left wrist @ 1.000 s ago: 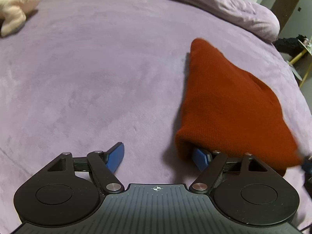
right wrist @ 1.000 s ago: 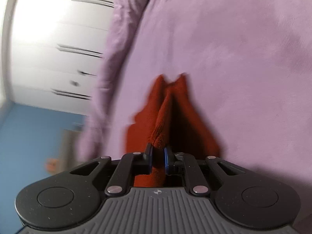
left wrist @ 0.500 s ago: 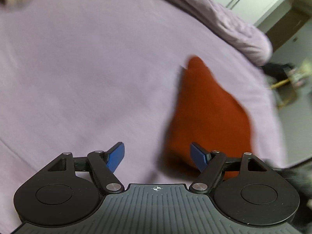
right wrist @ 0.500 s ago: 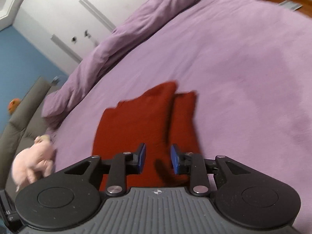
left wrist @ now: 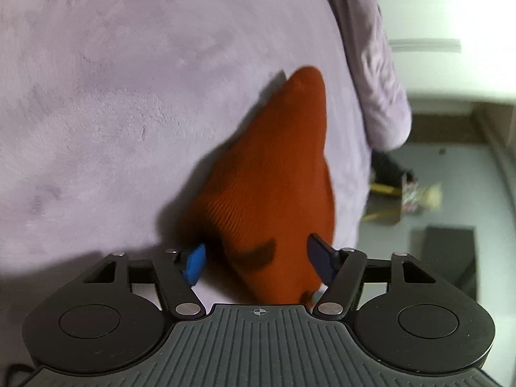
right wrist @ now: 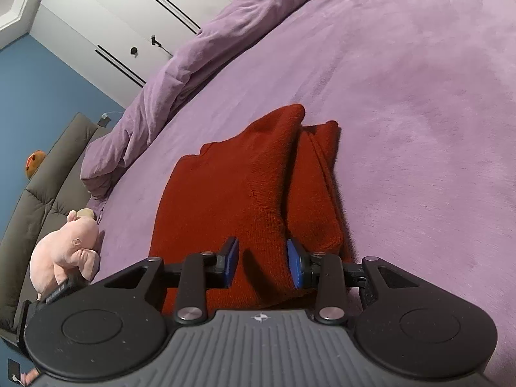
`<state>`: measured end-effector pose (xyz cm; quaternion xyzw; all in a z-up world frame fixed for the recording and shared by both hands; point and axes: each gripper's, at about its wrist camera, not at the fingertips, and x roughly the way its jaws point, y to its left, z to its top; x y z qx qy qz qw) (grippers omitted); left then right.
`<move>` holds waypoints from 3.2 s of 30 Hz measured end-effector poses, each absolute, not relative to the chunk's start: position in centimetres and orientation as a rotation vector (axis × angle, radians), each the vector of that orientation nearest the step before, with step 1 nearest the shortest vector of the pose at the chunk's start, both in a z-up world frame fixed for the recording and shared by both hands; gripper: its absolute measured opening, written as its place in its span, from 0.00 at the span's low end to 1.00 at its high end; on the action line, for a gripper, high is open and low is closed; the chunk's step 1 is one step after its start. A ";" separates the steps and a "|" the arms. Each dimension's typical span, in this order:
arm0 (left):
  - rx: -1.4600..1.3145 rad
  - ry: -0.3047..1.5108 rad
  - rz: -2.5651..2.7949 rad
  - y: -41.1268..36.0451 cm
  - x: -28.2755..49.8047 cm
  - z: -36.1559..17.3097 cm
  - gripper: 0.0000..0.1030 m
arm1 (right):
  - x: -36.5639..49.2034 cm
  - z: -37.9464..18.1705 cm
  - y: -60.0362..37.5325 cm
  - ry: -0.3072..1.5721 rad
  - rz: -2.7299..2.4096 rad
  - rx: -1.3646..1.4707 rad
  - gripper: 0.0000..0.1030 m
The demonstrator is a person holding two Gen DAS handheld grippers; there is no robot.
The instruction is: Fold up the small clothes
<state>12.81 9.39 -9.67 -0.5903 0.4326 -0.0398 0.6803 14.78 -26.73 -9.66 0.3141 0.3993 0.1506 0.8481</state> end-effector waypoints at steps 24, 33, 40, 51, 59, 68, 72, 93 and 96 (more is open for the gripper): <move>-0.963 0.993 -0.006 9.8 12.0 -4.7 0.34 | 16.1 -7.8 -27.1 0.819 0.285 0.550 0.30; -0.599 0.912 0.033 6.8 16.1 -0.5 0.56 | 21.6 -9.1 -24.2 0.851 0.278 0.552 0.11; -0.393 0.947 0.055 3.2 18.9 -2.4 0.59 | 21.3 -9.2 -25.1 0.817 0.231 0.458 0.10; -0.287 0.955 0.103 2.4 17.8 -2.3 0.72 | 21.0 -9.8 -21.7 0.771 0.189 0.129 0.15; -0.276 0.993 0.116 2.4 14.6 -2.3 0.72 | 13.8 -8.0 -21.4 0.738 0.206 0.146 0.18; -0.126 0.998 0.133 1.7 12.2 -1.3 0.79 | 14.7 -8.9 -20.3 0.881 0.150 0.056 0.27; -0.120 0.987 0.121 1.4 9.9 0.3 0.84 | 12.3 -7.7 -19.9 0.980 0.121 0.053 0.41; -0.062 0.995 0.100 0.5 7.8 4.0 0.93 | 8.8 -4.1 -17.9 1.083 0.078 0.140 0.85; -0.051 1.008 0.102 0.3 8.1 3.9 0.93 | 8.9 -4.0 -17.6 1.083 0.070 0.117 0.85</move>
